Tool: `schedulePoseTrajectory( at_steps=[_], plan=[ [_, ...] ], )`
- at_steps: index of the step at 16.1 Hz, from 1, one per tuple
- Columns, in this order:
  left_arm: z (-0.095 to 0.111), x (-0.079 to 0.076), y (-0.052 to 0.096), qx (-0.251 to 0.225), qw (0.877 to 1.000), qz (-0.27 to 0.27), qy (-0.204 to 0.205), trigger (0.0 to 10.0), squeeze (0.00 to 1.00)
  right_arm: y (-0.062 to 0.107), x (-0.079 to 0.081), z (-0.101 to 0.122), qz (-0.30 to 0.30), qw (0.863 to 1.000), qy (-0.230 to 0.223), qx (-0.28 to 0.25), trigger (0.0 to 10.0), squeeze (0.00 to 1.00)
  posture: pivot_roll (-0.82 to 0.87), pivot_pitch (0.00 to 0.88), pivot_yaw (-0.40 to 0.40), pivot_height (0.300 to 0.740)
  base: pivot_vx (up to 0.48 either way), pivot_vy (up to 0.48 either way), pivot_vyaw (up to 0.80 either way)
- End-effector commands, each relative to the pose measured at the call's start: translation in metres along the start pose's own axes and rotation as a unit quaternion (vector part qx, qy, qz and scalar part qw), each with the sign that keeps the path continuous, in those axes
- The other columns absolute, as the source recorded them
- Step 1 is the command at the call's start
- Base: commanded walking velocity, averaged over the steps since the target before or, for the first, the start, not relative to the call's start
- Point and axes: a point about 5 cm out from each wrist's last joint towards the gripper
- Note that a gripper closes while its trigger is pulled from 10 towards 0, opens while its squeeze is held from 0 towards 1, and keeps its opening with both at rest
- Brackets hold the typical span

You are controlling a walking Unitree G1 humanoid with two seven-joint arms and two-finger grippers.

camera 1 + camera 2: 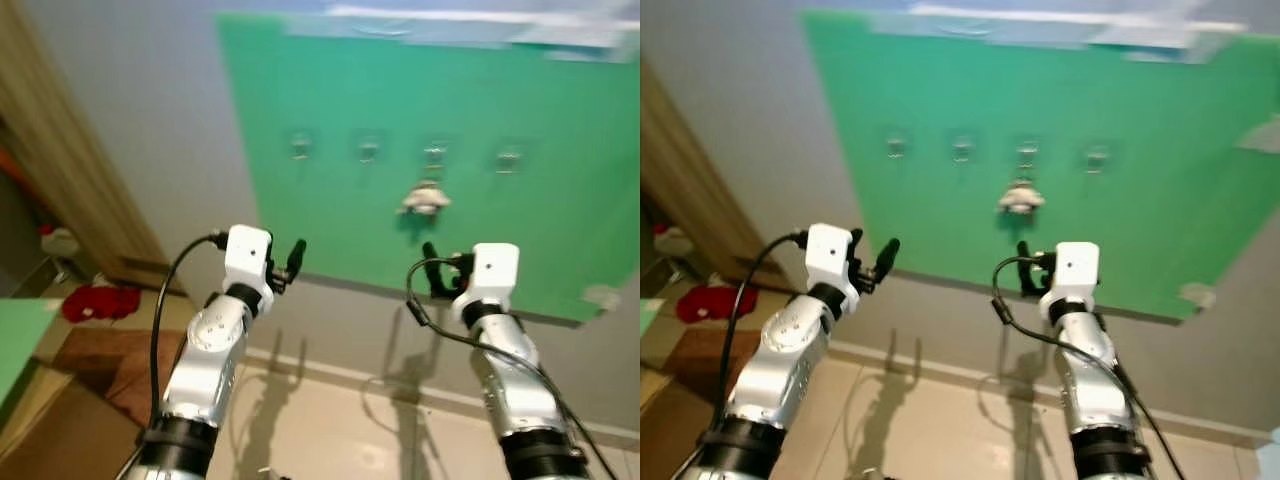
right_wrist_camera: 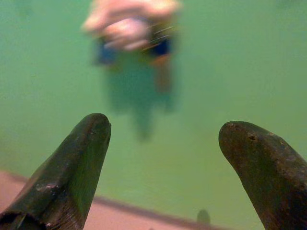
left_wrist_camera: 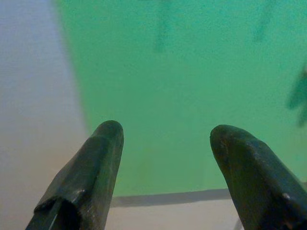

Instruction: Hang keys on a hook

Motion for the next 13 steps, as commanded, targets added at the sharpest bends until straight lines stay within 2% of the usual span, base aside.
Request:
schedulePoseTrajectory(
  at_steps=[1,12,13],
  plan=[
    [0.0015,0.0071,-0.0003,0.002,1.0,0.013,0.001,10.0,0.0,-0.0037,0.0087,-0.0005,0.018,1.0,-0.001,0.005,10.0,0.0,-0.03,0.0,0.085,0.74,0.0,0.48,0.0],
    [0.0035,0.0057,-0.0075,0.004,1.0,-0.007,-0.024,10.0,0.0,-0.005,0.0102,-0.0005,0.021,1.0,-0.002,0.003,10.0,0.0,-0.04,0.0,0.102,0.74,0.0,0.477,0.0],
    [0.0045,0.0059,-0.0079,0.001,1.0,-0.007,-0.026,10.0,0.0,-0.0048,0.0107,-0.0008,0.024,1.0,-0.002,0.004,10.0,0.0,-0.04,0.0,0.102,0.74,0.0,0.0,0.75]
  ],
)
Point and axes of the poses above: a point about 5 cm out from each wrist's last joint towards the gripper, its own y axis pointing back from the gripper into the wrist, its own z axis along the axis of the wrist's last joint, x = y × z, and after that the axes turned 11 degrees about -y, right-handed
